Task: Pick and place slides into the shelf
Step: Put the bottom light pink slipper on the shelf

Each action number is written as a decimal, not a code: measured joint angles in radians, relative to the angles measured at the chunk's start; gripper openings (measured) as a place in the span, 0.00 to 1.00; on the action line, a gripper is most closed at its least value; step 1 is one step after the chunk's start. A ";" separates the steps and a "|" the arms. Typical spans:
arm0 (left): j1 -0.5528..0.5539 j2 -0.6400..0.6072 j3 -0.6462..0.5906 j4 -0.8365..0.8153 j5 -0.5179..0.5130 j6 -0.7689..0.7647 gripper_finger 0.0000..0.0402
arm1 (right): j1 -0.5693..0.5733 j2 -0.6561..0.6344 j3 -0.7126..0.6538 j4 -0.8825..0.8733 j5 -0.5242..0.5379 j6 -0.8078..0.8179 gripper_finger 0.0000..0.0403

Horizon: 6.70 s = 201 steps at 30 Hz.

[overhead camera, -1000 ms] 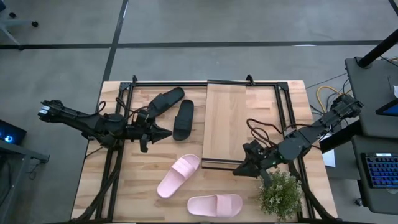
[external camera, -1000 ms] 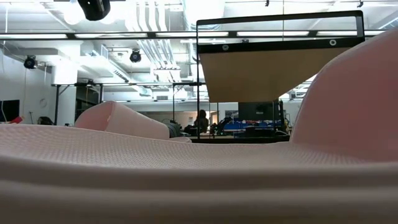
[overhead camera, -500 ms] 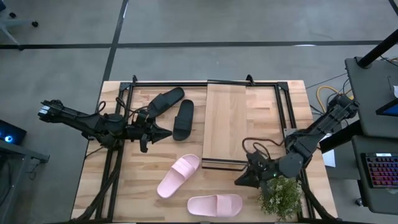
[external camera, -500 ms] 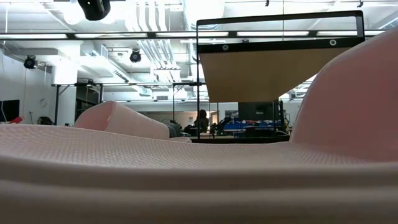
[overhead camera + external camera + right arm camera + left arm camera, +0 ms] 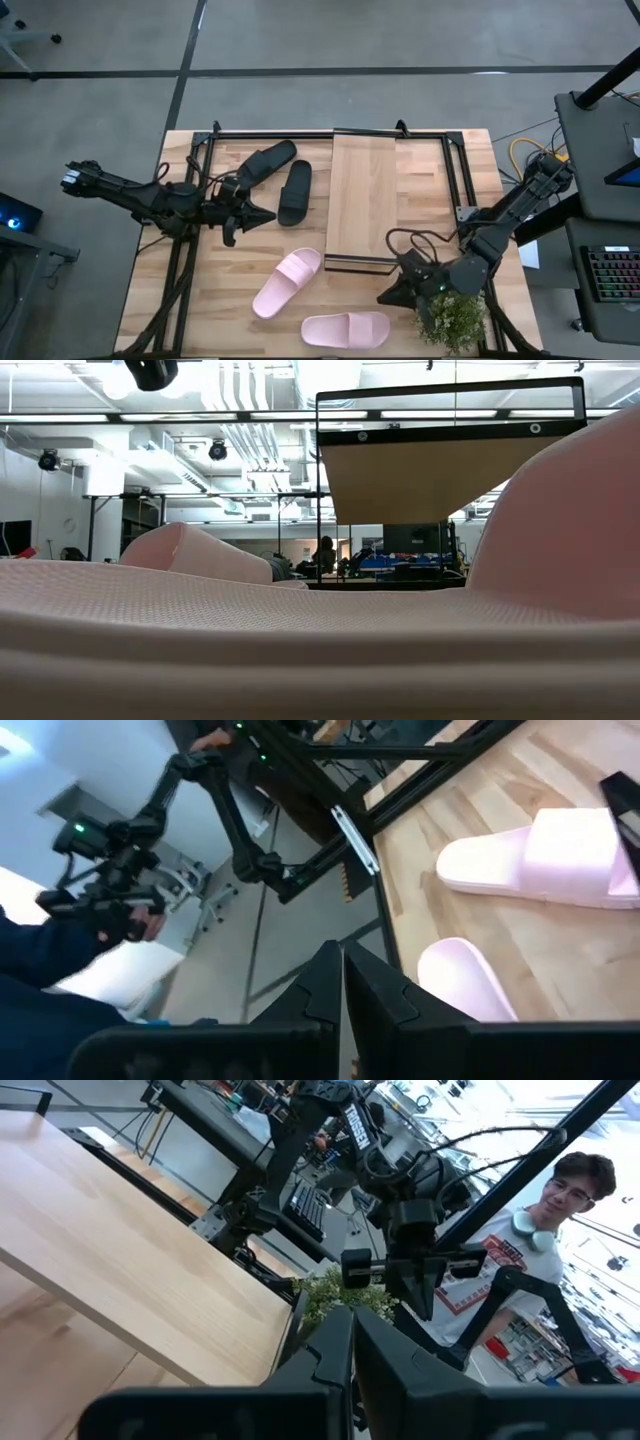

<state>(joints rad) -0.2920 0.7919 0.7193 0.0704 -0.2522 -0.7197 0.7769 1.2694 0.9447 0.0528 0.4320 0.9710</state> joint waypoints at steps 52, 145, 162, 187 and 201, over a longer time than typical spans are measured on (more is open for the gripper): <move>-0.004 -0.003 0.001 0.006 0.046 0.046 0.00 | 0.106 0.285 0.032 -0.002 0.040 0.436 0.30; -0.004 -0.059 0.000 -0.002 0.128 0.124 0.00 | 0.017 0.446 -0.162 0.218 -0.256 0.596 0.37; -0.004 -0.063 0.008 -0.001 0.127 0.124 0.00 | -0.043 0.450 -0.163 0.213 -0.300 0.528 0.37; -0.004 -0.069 0.008 -0.001 0.139 0.129 0.00 | -0.047 0.451 -0.163 0.246 -0.262 0.563 0.37; -0.004 -0.070 0.008 -0.007 0.144 0.128 0.00 | -0.029 0.596 -0.156 0.462 -0.283 0.627 0.37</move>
<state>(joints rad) -0.2958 0.7224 0.7273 0.0637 -0.1085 -0.5918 0.7483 1.8657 0.7890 0.5145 0.1490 1.5981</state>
